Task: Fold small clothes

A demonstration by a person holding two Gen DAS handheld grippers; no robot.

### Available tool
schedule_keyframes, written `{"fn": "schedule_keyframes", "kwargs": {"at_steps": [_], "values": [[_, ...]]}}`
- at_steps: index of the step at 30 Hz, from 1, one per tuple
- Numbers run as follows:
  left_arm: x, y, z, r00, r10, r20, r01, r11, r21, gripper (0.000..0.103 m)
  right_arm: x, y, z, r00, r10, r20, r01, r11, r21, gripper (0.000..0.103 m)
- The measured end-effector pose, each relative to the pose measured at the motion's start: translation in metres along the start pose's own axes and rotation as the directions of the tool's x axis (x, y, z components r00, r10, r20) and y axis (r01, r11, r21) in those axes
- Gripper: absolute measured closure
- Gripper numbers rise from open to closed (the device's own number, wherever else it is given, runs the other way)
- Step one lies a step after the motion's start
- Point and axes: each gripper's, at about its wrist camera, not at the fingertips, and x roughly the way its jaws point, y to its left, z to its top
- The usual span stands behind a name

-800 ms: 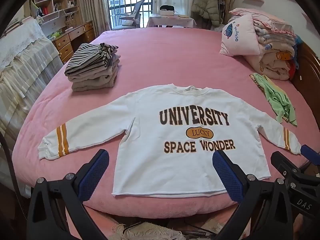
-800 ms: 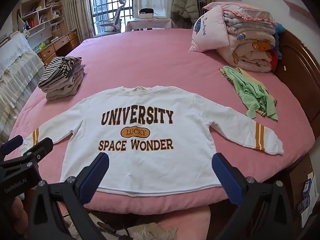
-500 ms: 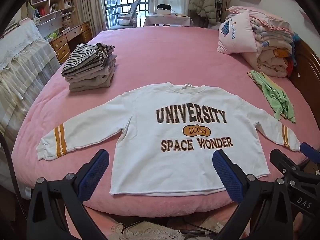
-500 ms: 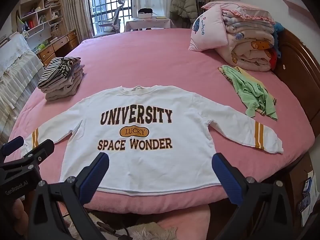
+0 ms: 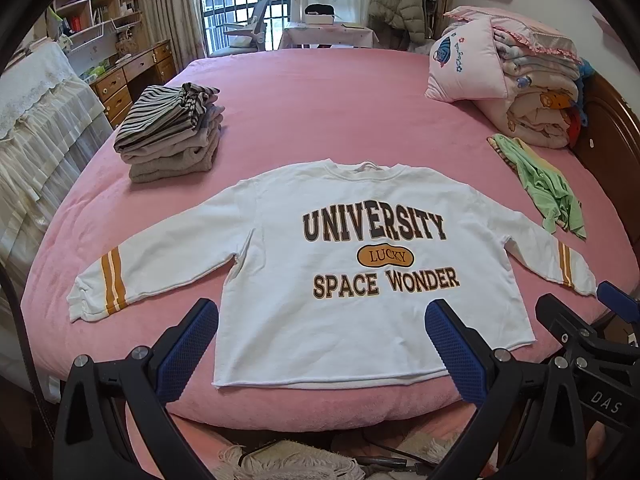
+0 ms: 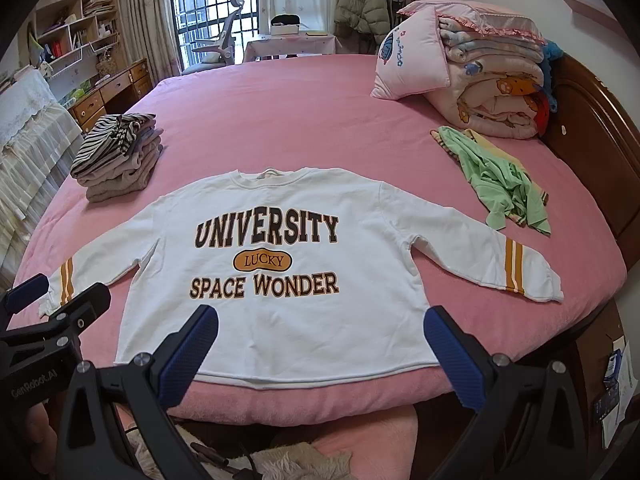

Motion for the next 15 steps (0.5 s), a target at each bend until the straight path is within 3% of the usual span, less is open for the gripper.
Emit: {"fn": "schedule_keyframes", "kwargs": {"at_steps": [15], "values": [[0.0006, -0.0062, -0.0015, 1.000, -0.024, -0.016, 0.025, 1.000, 0.018, 0.000, 0.0029, -0.0019, -0.0030, 1.000, 0.002, -0.012, -0.002, 1.000, 0.008, 0.000]]}}
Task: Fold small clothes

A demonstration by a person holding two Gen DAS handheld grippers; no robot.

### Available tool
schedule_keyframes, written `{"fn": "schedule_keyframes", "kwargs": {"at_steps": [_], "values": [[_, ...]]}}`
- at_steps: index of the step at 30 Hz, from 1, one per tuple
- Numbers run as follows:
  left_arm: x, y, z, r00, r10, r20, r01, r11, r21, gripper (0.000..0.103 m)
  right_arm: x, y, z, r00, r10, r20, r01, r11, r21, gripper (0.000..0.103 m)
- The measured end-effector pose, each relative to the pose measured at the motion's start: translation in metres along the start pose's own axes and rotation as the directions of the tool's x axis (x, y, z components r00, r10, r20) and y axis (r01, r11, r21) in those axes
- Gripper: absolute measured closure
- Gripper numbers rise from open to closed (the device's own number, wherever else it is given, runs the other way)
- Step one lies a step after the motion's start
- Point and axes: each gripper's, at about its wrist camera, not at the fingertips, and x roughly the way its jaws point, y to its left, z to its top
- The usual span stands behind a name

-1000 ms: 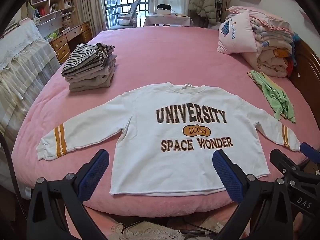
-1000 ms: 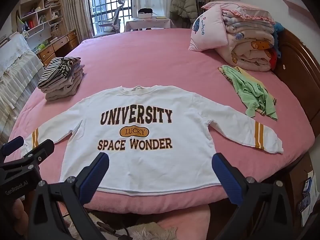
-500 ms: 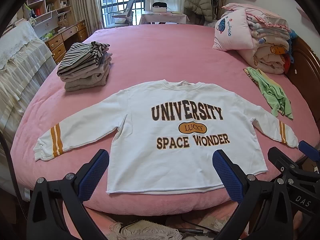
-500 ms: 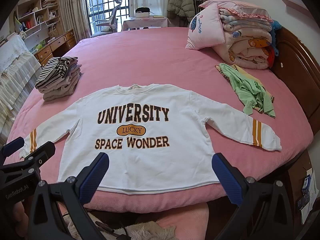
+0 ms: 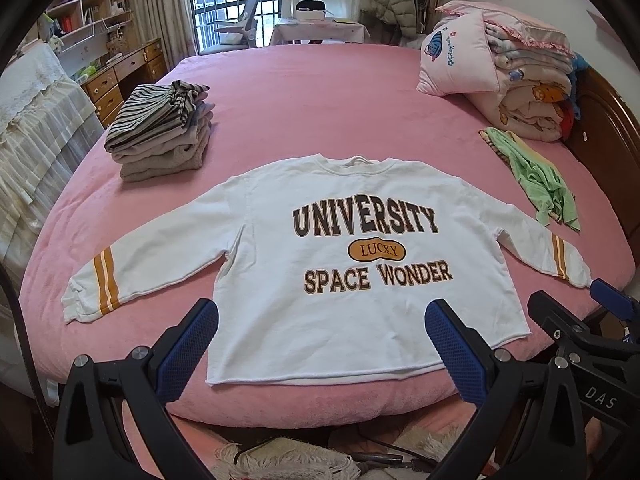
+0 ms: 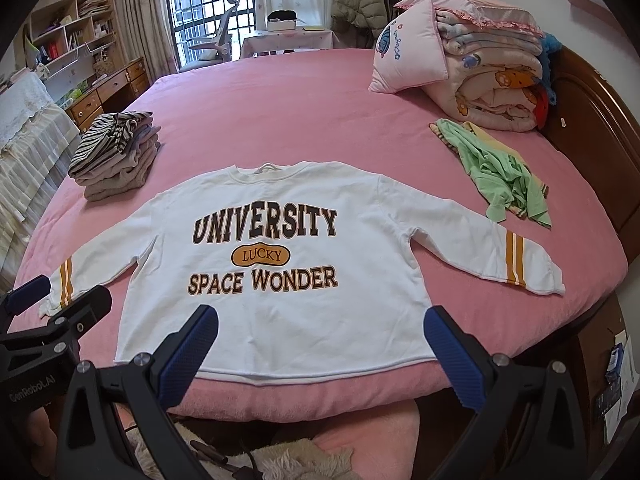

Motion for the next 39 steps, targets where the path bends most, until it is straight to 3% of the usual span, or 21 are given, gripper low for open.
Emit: {"fn": "schedule_keyframes", "kwargs": {"at_steps": [17, 39], "values": [[-0.007, -0.001, -0.005, 1.000, -0.002, 0.004, 0.001, 1.000, 0.008, 0.000, -0.003, -0.003, -0.008, 1.000, 0.003, 0.010, -0.004, 1.000, 0.009, 0.000], [-0.039, 0.001, -0.022, 0.999, -0.018, 0.031, 0.017, 0.999, 0.047, 0.000, -0.043, -0.001, -0.021, 0.998, 0.000, 0.063, -0.002, 0.999, 0.033, 0.000]]}}
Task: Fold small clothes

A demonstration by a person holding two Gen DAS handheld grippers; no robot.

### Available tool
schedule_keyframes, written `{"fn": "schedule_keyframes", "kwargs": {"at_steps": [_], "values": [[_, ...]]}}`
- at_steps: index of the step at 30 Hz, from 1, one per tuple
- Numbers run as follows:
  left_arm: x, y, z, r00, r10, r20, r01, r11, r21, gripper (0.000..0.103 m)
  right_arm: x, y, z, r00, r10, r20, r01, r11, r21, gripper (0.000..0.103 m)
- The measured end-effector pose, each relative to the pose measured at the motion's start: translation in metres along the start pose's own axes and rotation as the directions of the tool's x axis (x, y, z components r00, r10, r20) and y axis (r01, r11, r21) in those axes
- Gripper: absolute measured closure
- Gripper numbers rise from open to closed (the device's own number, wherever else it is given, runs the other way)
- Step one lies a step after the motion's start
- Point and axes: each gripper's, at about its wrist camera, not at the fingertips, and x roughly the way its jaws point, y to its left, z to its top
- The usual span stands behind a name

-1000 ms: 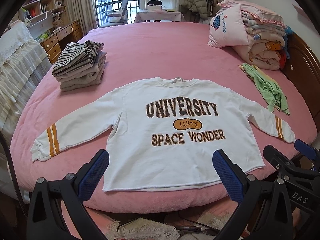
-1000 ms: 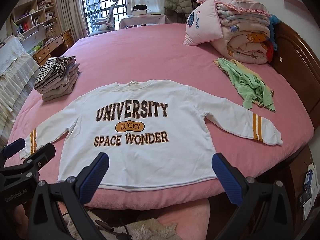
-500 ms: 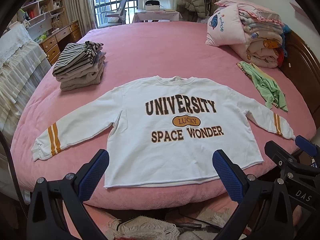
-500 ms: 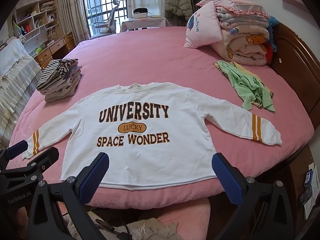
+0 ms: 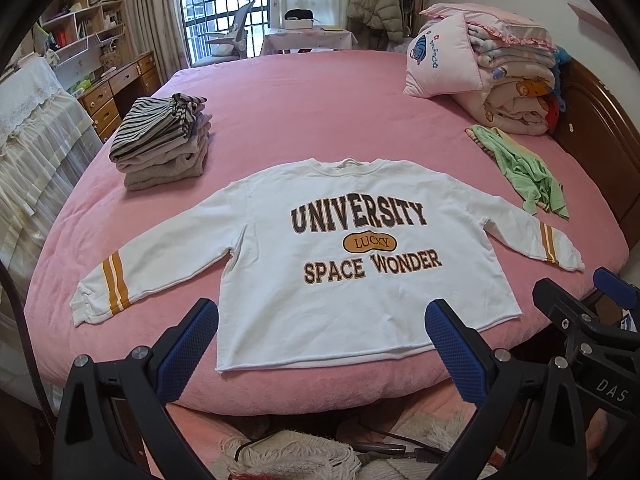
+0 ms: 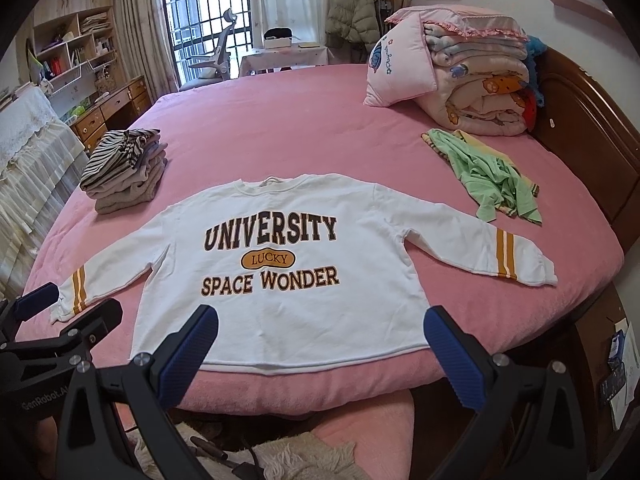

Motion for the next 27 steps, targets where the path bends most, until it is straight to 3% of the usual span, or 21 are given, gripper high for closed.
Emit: {"fn": "schedule_keyframes", "kwargs": {"at_steps": [20, 23, 27], "values": [[0.008, -0.013, 0.005, 1.000, 0.023, -0.017, -0.022, 0.999, 0.046, 0.000, 0.010, -0.005, -0.002, 1.000, 0.007, -0.028, -0.006, 1.000, 0.011, 0.000], [0.007, -0.020, 0.013, 0.998, 0.055, 0.022, -0.057, 0.995, 0.079, 0.000, 0.014, -0.011, 0.004, 1.000, -0.027, -0.014, 0.026, 1.000, -0.005, 0.000], [-0.001, -0.033, 0.030, 0.986, 0.097, 0.132, -0.115, 0.984, 0.134, 0.000, 0.013, -0.022, 0.012, 0.997, -0.070, 0.030, 0.071, 0.997, -0.017, 0.000]]}}
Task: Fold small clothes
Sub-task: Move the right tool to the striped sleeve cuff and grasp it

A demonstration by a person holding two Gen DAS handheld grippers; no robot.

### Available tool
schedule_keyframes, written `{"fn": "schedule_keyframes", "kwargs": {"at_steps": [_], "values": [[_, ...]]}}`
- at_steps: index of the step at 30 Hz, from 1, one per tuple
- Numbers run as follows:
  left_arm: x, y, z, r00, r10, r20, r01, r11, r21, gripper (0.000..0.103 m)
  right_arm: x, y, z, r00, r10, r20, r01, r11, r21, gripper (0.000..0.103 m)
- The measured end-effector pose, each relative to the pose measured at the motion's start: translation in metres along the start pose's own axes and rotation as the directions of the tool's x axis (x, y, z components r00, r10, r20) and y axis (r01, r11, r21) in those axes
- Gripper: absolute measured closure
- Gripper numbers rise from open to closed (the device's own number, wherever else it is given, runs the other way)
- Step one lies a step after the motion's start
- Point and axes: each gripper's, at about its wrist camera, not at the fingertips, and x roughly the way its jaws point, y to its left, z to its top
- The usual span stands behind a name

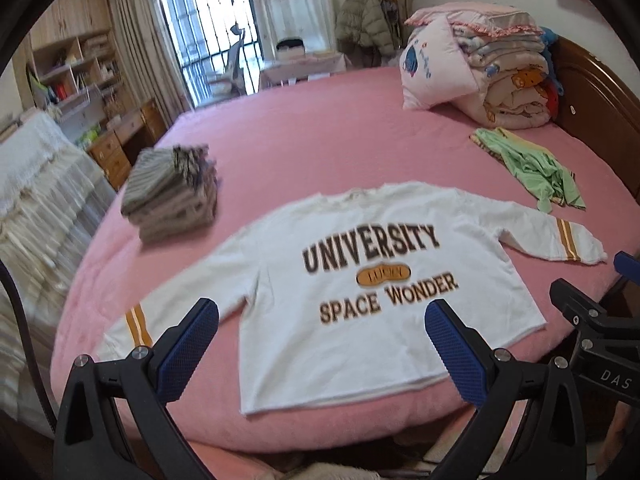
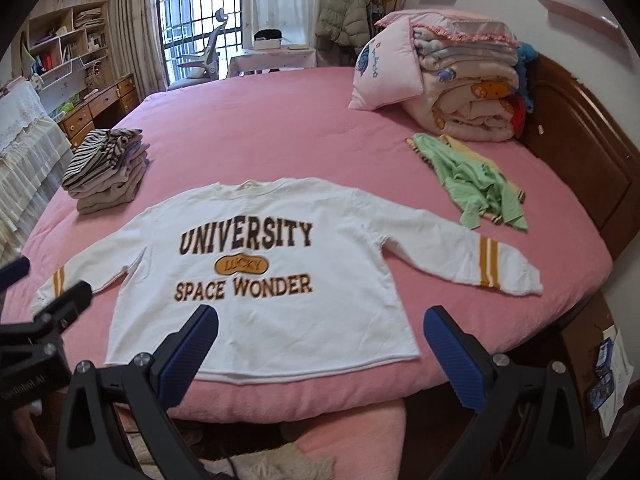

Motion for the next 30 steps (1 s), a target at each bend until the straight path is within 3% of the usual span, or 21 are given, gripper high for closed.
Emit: {"fn": "schedule_keyframes", "kwargs": {"at_steps": [4, 11, 18, 25, 28, 30], "values": [[-0.008, -0.015, 0.019, 0.993, -0.081, 0.080, 0.078, 0.996, 0.046, 0.000, 0.000, -0.008, 0.007, 0.999, -0.023, 0.040, 0.024, 1.000, -0.011, 0.000], [-0.006, -0.061, 0.051, 0.971, -0.230, 0.062, 0.220, 0.966, 0.133, 0.000, 0.001, -0.044, 0.016, 0.995, -0.040, 0.090, 0.037, 0.998, 0.042, 0.000], [0.011, -0.128, 0.066, 0.968, -0.230, 0.101, 0.195, 0.941, 0.278, 0.000, 0.019, -0.101, 0.020, 0.993, -0.093, 0.072, 0.081, 0.985, 0.153, 0.013], [0.049, -0.203, 0.077, 0.952, -0.301, 0.058, 0.261, 0.895, 0.361, 0.000, 0.040, -0.151, 0.011, 0.990, -0.138, 0.027, 0.127, 0.963, 0.238, 0.018], [0.063, -0.231, 0.080, 0.937, -0.348, 0.035, 0.310, 0.872, 0.380, 0.001, 0.051, -0.171, 0.005, 0.990, -0.140, -0.001, 0.135, 0.949, 0.287, 0.021], [0.073, -0.253, 0.083, 0.927, -0.374, 0.020, 0.337, 0.857, 0.389, 0.001, 0.059, -0.186, 0.001, 0.990, -0.139, -0.022, 0.139, 0.938, 0.318, 0.029]]}}
